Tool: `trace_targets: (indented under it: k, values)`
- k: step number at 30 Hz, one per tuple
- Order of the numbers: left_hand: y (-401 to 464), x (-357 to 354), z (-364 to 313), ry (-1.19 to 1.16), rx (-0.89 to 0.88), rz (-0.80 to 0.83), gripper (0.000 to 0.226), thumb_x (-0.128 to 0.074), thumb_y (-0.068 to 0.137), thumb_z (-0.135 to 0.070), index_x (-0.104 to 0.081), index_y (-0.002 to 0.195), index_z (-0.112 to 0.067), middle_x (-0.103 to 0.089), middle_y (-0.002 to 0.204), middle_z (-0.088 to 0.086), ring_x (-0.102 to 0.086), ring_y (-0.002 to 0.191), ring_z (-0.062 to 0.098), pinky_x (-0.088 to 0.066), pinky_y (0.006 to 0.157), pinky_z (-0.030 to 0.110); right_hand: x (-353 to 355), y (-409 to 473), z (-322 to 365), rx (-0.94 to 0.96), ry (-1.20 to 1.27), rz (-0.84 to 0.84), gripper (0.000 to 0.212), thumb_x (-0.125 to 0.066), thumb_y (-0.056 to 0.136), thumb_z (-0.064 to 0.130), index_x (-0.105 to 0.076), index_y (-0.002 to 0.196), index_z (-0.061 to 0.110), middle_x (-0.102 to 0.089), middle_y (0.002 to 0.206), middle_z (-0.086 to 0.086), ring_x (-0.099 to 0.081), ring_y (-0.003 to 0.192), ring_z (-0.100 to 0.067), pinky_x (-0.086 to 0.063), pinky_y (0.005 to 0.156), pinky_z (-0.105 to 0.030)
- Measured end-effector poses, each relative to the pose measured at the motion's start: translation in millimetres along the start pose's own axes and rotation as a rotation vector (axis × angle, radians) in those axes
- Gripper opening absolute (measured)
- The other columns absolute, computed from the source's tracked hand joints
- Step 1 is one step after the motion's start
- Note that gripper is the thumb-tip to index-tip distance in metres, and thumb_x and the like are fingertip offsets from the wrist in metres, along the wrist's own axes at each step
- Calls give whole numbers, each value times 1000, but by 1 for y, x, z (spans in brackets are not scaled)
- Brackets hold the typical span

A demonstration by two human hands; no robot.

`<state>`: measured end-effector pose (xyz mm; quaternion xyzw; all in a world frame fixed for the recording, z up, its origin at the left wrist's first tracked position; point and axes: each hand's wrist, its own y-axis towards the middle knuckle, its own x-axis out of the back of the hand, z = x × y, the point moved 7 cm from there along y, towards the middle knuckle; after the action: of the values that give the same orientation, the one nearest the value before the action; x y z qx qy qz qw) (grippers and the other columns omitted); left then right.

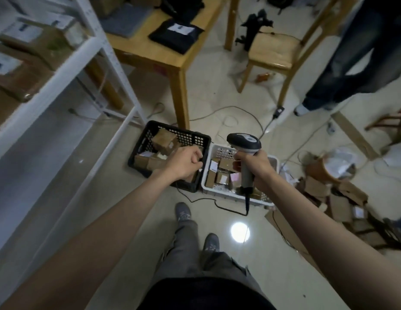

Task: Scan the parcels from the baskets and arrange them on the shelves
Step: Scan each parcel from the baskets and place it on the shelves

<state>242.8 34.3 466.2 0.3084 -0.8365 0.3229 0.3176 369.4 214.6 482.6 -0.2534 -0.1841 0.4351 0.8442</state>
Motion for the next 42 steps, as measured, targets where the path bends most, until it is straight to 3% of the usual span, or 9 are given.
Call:
trace_targets:
  k: [7,12,17,22,27,33,36,39,42]
  values:
    - [58,-59,-29,52,-39,250,16,-69,89,-28,-66,105,-26,-67,91,-5,-66,88,18,-57,82,39,57,28,-29,-99,81,-146,14,-65,91,2,-64,103,8,-68,87,-14,-67,78,-25,-62,75,-41]
    - [99,-84,-31,35,-19,371,7,-65,93,-24,-64,100,-22,-69,94,2,-65,93,22,-52,79,33,78,59,-42,-159,68,-264,13,-65,88,-1,-64,93,11,-65,75,-9,-63,60,-15,-58,58,-32]
    - [139,-119,-15,50,7,459,19,-67,94,-15,-66,112,-9,-68,109,9,-61,98,19,-41,71,24,75,99,-71,-208,67,-306,15,-65,91,-2,-65,103,7,-65,82,-10,-62,66,-18,-58,62,-32]
    - [167,-174,11,104,57,569,17,-69,93,-19,-66,108,-14,-70,113,10,-64,107,27,-51,96,40,66,136,-120,-320,97,-280,24,-65,93,3,-63,118,0,-67,90,-13,-63,75,-22,-59,77,-40]
    - [202,-239,45,159,106,608,17,-70,91,-26,-67,107,-20,-70,111,4,-64,105,23,-53,96,42,69,176,-173,-399,127,-300,26,-66,93,4,-63,119,2,-65,84,-7,-61,65,-16,-56,63,-29]
    - [252,-334,93,106,211,617,16,-72,88,-27,-61,100,-29,-68,110,0,-63,103,22,-54,96,44,87,241,-258,-492,218,-359,25,-68,93,7,-62,117,8,-68,95,-13,-64,72,-19,-60,79,-39]
    - [277,-388,115,61,264,607,14,-72,90,-24,-61,99,-24,-64,110,-1,-61,107,22,-51,98,38,100,278,-303,-541,256,-371,21,-66,92,5,-63,113,10,-67,93,-14,-62,69,-19,-58,76,-39]
    - [306,-442,124,31,260,553,4,-70,91,-16,-68,88,-15,-64,97,3,-63,107,27,-47,81,30,113,315,-345,-580,293,-376,15,-64,92,2,-62,103,12,-65,86,-12,-61,66,-19,-57,73,-37]
    - [332,-492,136,-4,417,495,14,-69,90,-25,-70,88,-11,-64,84,6,-63,89,25,-47,67,31,123,347,-384,-602,346,-373,9,-64,94,5,-62,98,13,-67,86,-12,-64,72,-21,-60,76,-40]
